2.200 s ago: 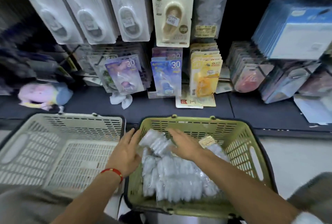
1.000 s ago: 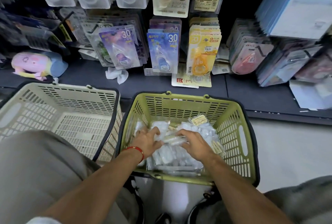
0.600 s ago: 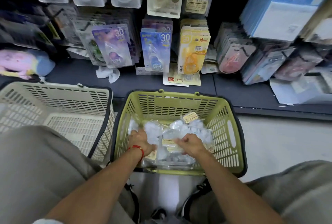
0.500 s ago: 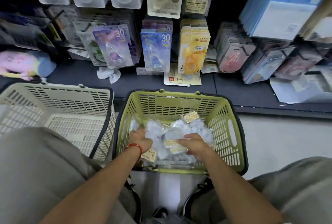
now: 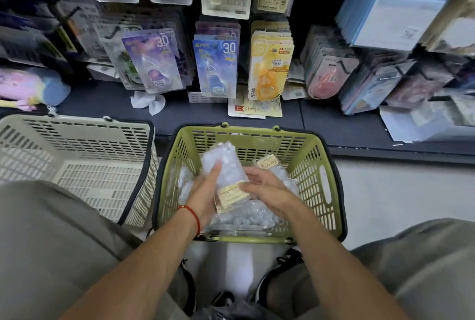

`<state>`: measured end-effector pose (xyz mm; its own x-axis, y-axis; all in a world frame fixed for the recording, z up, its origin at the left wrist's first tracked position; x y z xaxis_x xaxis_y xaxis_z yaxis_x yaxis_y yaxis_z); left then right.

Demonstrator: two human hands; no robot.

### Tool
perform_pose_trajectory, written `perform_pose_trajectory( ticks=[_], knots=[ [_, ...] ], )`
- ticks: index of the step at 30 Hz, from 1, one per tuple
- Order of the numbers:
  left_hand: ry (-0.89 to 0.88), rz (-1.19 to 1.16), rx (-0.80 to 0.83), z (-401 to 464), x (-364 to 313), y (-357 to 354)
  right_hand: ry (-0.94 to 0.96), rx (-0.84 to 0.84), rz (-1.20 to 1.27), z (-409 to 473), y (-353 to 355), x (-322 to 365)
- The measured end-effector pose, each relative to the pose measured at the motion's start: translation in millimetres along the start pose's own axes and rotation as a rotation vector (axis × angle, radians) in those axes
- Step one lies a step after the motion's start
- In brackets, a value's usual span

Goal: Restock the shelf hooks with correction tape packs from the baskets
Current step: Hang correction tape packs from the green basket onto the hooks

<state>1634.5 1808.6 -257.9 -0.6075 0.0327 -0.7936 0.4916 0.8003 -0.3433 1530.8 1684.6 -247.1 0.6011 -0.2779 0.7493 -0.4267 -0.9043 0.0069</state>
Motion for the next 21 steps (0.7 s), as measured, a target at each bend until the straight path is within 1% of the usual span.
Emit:
perform_pose_trajectory(
  ticks=[2,3,4,5,6,7,8,9,11,13,15,17,19,21],
  knots=[
    [-0.055,0.062,-0.077,-1.3,9.5,9.5,0.042,-0.083,-0.175,13.4,-7.0,-7.6],
    [-0.053,0.087,-0.132,-1.7,13.6,17.1,0.033,-0.174,-0.225,19.5,0.5,-12.9],
    [-0.041,0.113,-0.169,-1.5,16.5,24.7,0.002,-0.297,-0.303,26.0,16.1,-21.0],
    [-0.028,0.141,-0.185,-0.9,18.4,30.6,-0.046,-0.414,-0.437,32.2,35.0,-30.9],
    [-0.018,0.163,-0.185,-0.3,19.3,35.4,-0.129,-0.482,-0.624,37.4,51.8,-44.3],
    [-0.018,0.177,-0.185,0.3,19.6,38.6,-0.222,-0.496,-0.803,42.6,65.2,-60.5],
    [-0.023,0.189,-0.188,0.0,18.4,41.7,-0.295,-0.475,-0.933,48.2,74.4,-75.3],
    [-0.032,0.198,-0.193,0.4,17.7,44.3,-0.343,-0.453,-0.993,53.4,79.5,-85.4],
    [-0.037,0.212,-0.203,0.2,16.6,48.9,-0.349,-0.479,-1.023,63.4,82.7,-92.6],
    [-0.026,0.217,-0.209,-0.8,15.8,51.8,-0.283,-0.557,-1.084,68.8,81.6,-87.1],
    [-0.017,0.192,-0.207,-1.3,13.2,51.8,-0.235,-0.565,-1.098,68.1,80.9,-78.3],
    [-0.013,0.156,-0.212,-1.1,8.7,49.7,-0.200,-0.535,-0.979,60.7,83.3,-67.7],
    [-0.007,0.100,-0.224,-0.8,2.5,45.5,-0.126,-0.523,-0.835,47.4,88.1,-48.6],
    [-0.005,0.040,-0.213,1.3,-5.9,41.0,-0.058,-0.468,-0.609,27.1,94.0,-20.9]
  ],
)
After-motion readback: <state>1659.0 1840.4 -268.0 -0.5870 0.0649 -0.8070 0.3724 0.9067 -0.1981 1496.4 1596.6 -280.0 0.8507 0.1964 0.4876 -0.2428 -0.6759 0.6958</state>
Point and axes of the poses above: each hand's wrist, its own z-axis towards the middle knuckle, its own y-axis out of the back of the hand, x = y × z, the point moved 5 cm from there along z, towards the middle knuckle, and after that the axes turned 13 degrees about -y, right-handed, at the moved point
